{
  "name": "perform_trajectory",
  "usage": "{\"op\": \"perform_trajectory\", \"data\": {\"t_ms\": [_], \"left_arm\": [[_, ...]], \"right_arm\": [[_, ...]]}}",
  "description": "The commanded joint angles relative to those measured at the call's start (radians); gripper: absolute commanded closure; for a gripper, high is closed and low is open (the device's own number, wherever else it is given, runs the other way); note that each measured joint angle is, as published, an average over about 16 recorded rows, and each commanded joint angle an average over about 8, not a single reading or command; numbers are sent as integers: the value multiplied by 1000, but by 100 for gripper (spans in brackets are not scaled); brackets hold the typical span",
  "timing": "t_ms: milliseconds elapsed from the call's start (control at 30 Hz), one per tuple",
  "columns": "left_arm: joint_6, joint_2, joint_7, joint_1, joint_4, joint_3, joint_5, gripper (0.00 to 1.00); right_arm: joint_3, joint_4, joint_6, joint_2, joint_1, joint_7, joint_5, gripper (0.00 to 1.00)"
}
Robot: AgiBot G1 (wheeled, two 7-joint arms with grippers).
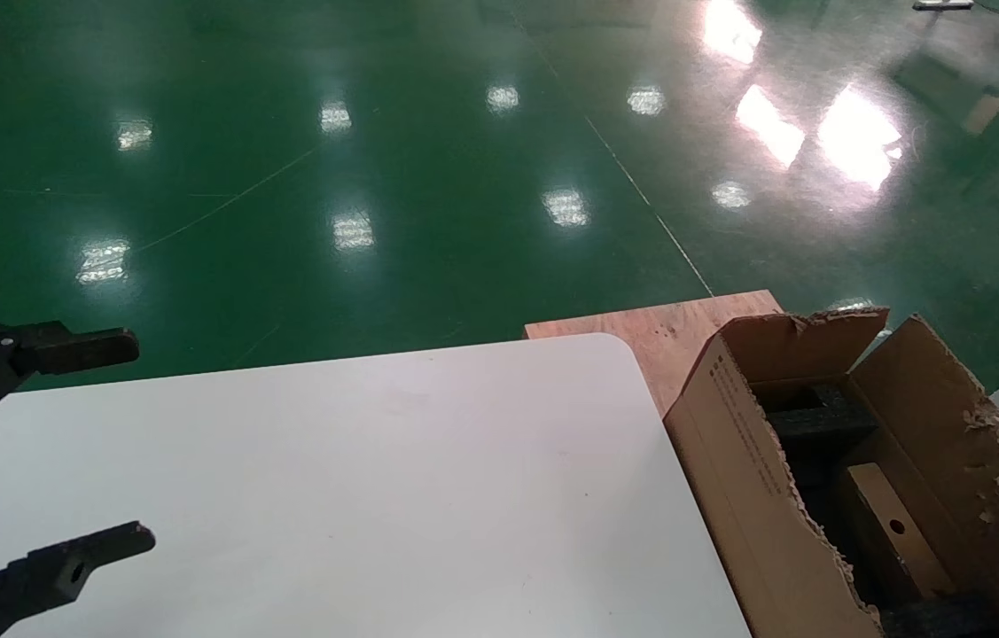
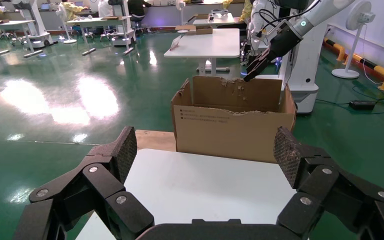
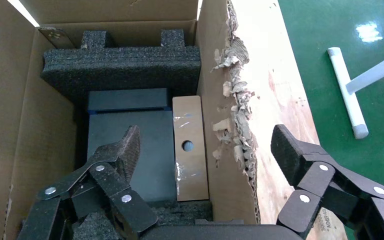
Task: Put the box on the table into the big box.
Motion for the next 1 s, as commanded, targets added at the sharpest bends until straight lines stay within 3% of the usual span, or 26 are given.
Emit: {"op": "perform_trajectory", "data": {"t_ms": [33, 500, 767, 1000], "left_arm": [[0, 0, 0, 0, 0, 0, 0, 0], [0, 0, 0, 0, 0, 0, 0, 0], [0, 0, 0, 0, 0, 0, 0, 0], [0, 0, 0, 0, 0, 0, 0, 0]], "right_arm": [[0, -1, 0, 0, 0, 0, 0, 0], [7, 232, 4, -109, 63, -79, 89, 0], [-38, 389, 82, -202, 61, -121, 178, 0], [-56, 441, 136, -271, 55, -150, 223, 0]]}}
